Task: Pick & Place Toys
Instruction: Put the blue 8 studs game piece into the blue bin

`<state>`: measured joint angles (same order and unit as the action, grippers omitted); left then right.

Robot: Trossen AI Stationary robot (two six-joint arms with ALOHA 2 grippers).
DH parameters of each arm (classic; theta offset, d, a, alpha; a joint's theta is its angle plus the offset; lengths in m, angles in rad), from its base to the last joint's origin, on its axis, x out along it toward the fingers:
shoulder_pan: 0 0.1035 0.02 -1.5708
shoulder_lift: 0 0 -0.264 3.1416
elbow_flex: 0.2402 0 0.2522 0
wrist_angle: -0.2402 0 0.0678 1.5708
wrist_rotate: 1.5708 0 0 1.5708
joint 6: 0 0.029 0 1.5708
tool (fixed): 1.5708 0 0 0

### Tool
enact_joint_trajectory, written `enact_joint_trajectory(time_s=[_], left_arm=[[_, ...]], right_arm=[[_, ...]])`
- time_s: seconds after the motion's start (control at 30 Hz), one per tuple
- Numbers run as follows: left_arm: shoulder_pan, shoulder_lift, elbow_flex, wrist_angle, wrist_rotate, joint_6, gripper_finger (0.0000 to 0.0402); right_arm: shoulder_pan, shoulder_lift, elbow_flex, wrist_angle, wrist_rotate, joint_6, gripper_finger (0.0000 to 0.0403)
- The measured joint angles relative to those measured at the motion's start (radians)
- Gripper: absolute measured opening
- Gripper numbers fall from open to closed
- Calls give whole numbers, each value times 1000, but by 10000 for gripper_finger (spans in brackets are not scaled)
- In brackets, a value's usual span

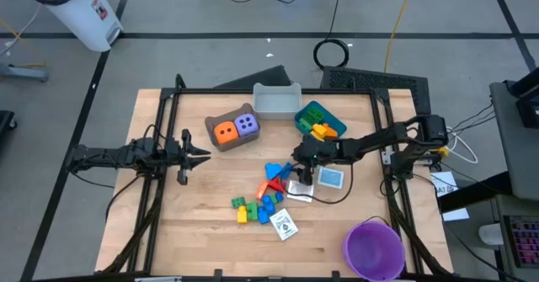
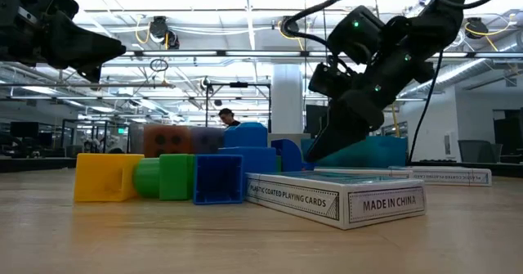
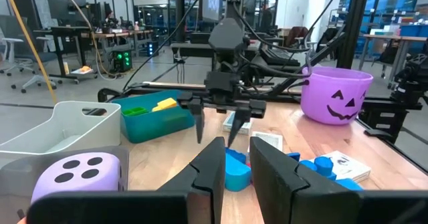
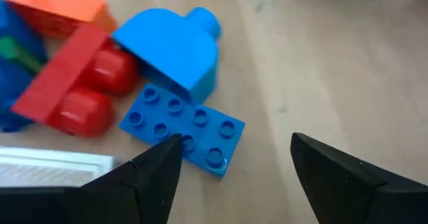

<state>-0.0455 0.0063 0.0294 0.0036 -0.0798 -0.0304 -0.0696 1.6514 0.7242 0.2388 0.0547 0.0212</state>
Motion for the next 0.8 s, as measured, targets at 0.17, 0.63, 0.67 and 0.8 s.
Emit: enact_joint_trajectory(time_s=[0.17,0.63,0.67,0.8], left_arm=[[0,0,0,0,0,0,76],[0,0,0,0,0,0,76],[0,0,0,0,0,0,76],[0,0,0,0,0,0,76]], right_arm=[[0,-57,-5,-100,116,-5,270],[0,-85,-4,9,22,47,270],[0,-75,-4,9,23,47,270],[2,-28,-2,47,9,53,270]])
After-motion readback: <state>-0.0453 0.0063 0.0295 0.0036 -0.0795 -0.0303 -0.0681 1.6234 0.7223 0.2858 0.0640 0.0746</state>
